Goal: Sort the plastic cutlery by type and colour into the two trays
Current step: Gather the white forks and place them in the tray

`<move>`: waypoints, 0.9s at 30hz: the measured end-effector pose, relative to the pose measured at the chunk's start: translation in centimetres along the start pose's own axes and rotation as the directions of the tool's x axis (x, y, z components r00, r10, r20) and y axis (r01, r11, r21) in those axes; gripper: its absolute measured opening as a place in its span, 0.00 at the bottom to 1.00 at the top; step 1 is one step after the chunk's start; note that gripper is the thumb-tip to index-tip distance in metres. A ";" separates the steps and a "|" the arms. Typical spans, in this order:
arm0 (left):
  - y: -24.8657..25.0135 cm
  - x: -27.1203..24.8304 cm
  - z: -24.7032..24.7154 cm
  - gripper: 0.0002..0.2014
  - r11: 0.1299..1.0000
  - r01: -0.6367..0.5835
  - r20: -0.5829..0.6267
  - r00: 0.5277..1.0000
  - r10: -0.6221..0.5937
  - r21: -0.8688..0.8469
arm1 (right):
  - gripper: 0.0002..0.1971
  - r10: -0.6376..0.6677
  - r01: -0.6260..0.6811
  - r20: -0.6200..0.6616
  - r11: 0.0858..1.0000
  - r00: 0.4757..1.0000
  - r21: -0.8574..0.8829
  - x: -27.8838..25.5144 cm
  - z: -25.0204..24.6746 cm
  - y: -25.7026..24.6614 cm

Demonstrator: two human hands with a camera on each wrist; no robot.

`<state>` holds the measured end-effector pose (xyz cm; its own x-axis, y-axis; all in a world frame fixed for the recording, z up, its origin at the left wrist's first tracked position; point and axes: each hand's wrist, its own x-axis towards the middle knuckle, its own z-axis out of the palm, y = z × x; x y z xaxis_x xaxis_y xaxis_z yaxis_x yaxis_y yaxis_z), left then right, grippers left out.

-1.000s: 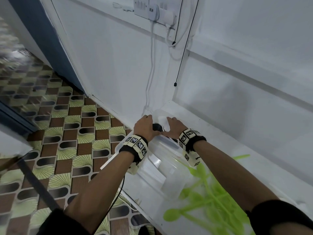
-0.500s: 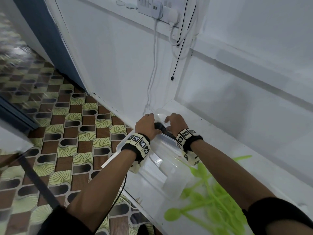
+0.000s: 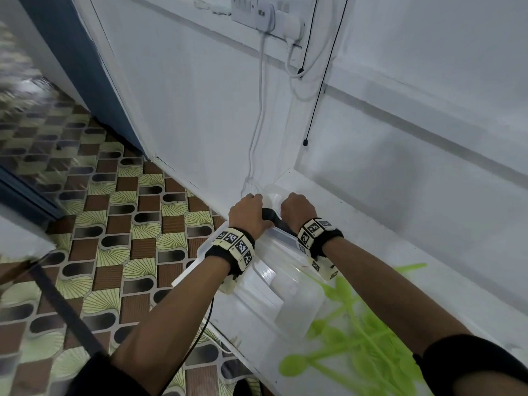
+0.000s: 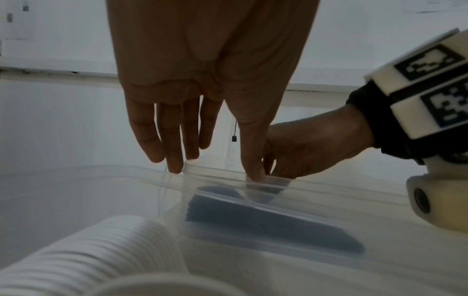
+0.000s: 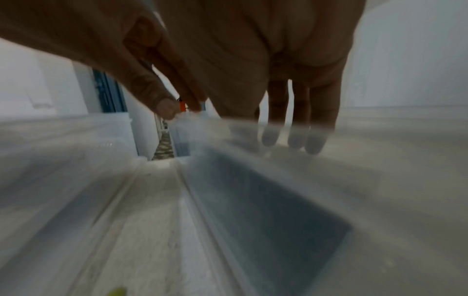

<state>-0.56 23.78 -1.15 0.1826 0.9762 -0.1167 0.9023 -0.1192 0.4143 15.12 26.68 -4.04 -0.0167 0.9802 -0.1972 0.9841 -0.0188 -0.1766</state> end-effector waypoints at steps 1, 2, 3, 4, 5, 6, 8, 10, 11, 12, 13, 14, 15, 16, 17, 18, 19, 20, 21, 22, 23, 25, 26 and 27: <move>0.0 -0.1 0.0 0.33 1.000 0.000 -0.001 1.000 0.000 -0.009 | 0.11 -0.004 0.004 -0.009 1.000 1.000 -0.002 0.0 0.1 0.1; 0.0 -0.1 -0.1 0.34 1.000 0.002 -0.006 1.000 -0.002 -0.015 | 0.12 -0.019 0.019 -0.011 1.000 1.000 -0.001 -0.1 0.0 0.2; 0.0 -0.1 -0.1 0.34 1.000 0.004 -0.007 1.000 -0.004 -0.015 | 0.14 -0.021 0.021 -0.015 1.000 1.000 0.020 -0.1 -0.1 0.4; 0.0 -0.1 -0.2 0.33 1.000 0.005 -0.005 1.000 -0.005 -0.011 | 0.16 -0.012 0.012 -0.012 0.998 1.000 0.058 0.1 -0.1 0.8; -0.1 -0.2 -0.2 0.33 1.000 0.004 0.000 1.000 -0.004 -0.007 | 0.18 0.002 -0.001 -0.012 0.994 1.000 0.114 0.3 -0.1 1.2; -0.1 -0.2 -0.3 0.32 1.000 0.004 0.001 1.000 -0.004 -0.005 | 0.19 0.020 -0.017 -0.017 0.986 1.000 0.167 0.3 -0.2 1.6; -0.1 -0.3 -0.3 0.31 1.000 0.006 0.000 1.000 -0.006 -0.011 | 0.20 0.066 -0.067 0.010 0.976 0.998 0.208 0.0 0.1 2.4; -0.1 -0.4 -0.2 0.30 1.000 0.003 -0.004 1.000 -0.003 -0.025 | 0.21 0.096 -0.103 0.046 0.975 0.994 0.197 -0.5 0.4 3.4; -0.1 -0.4 -0.2 0.30 1.000 0.004 -0.004 1.000 -0.004 -0.028 | 0.22 0.100 -0.109 0.057 0.973 0.993 0.201 -0.6 0.4 3.9; 0.0 -0.4 -0.2 0.30 1.000 0.005 -0.002 1.000 -0.005 -0.027 | 0.22 0.088 -0.099 0.063 0.974 0.994 0.205 -0.7 0.3 4.2; 0.0 -0.4 -0.3 0.30 1.000 0.005 -0.001 1.000 -0.005 -0.025 | 0.22 0.068 -0.081 0.071 0.974 0.995 0.211 -0.7 0.1 4.5; 0.0 -0.4 -0.3 0.29 1.000 0.006 -0.002 1.000 -0.006 -0.022 | 0.23 0.053 -0.071 0.086 0.973 0.995 0.219 -0.8 -0.1 4.7; 0.0 -0.4 -0.2 0.29 1.000 0.009 0.000 1.000 -0.009 -0.018 | 0.23 0.045 -0.068 0.104 0.972 0.994 0.224 -0.8 -0.3 4.8; 0.0 -0.4 -0.2 0.29 1.000 0.009 0.002 1.000 -0.009 -0.015 | 0.22 0.039 -0.063 0.114 0.974 0.993 0.218 -0.9 -0.3 4.9; 0.0 -0.4 -0.3 0.30 1.000 0.007 0.004 1.000 -0.007 -0.014 | 0.18 0.032 -0.054 0.111 0.978 0.993 0.204 -1.0 -0.3 4.9; 0.1 -0.4 -0.3 0.30 1.000 0.004 0.004 1.000 -0.004 -0.014 | 0.15 0.029 -0.047 0.097 0.981 0.995 0.188 -1.2 -0.3 4.9; 0.1 -0.3 -0.2 0.31 1.000 0.004 0.005 1.000 -0.004 -0.013 | 0.13 0.026 -0.041 0.082 0.983 0.996 0.181 -1.5 -0.2 4.9; 0.2 -0.2 -0.2 0.32 1.000 0.005 0.010 1.000 -0.005 -0.010 | 0.12 0.014 -0.026 0.066 0.982 0.998 0.186 -1.8 -0.3 4.9; 0.3 -0.2 -0.2 0.32 1.000 0.007 0.019 1.000 -0.007 -0.008 | 0.13 -0.006 -0.004 0.045 0.978 0.999 0.207 -2.2 -0.4 4.9; 0.3 -0.2 -0.3 0.33 1.000 0.008 0.029 1.000 -0.008 -0.010 | 0.14 -0.023 0.017 0.021 0.970 1.000 0.242 -2.6 -0.6 5.0; 0.4 -0.2 -0.3 0.34 1.000 0.012 0.036 0.999 -0.012 -0.015 | 0.15 -0.031 0.030 -0.002 0.959 1.000 0.282 -3.1 -0.8 5.2; 0.5 -0.4 -0.2 0.34 0.999 0.020 0.046 0.999 -0.019 -0.032 | 0.14 -0.023 0.040 -0.054 0.935 0.998 0.352 -4.3 -1.2 5.7; 0.6 -0.5 0.0 0.34 0.999 0.022 0.050 0.999 -0.020 -0.038 | 0.13 -0.020 0.053 -0.088 0.922 0.996 0.383 -5.1 -1.4 6.1; 0.8 -0.7 0.1 0.34 0.999 0.018 0.052 0.999 -0.016 -0.037 | 0.13 -0.025 0.072 -0.118 0.910 0.993 0.409 -6.0 -1.7 6.4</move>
<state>0.06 22.94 -0.88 0.1881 0.9674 -0.1697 0.8902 -0.0949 0.4456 21.82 21.05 -2.36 -0.0206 0.9968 -0.0775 0.8217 -0.0272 -0.5693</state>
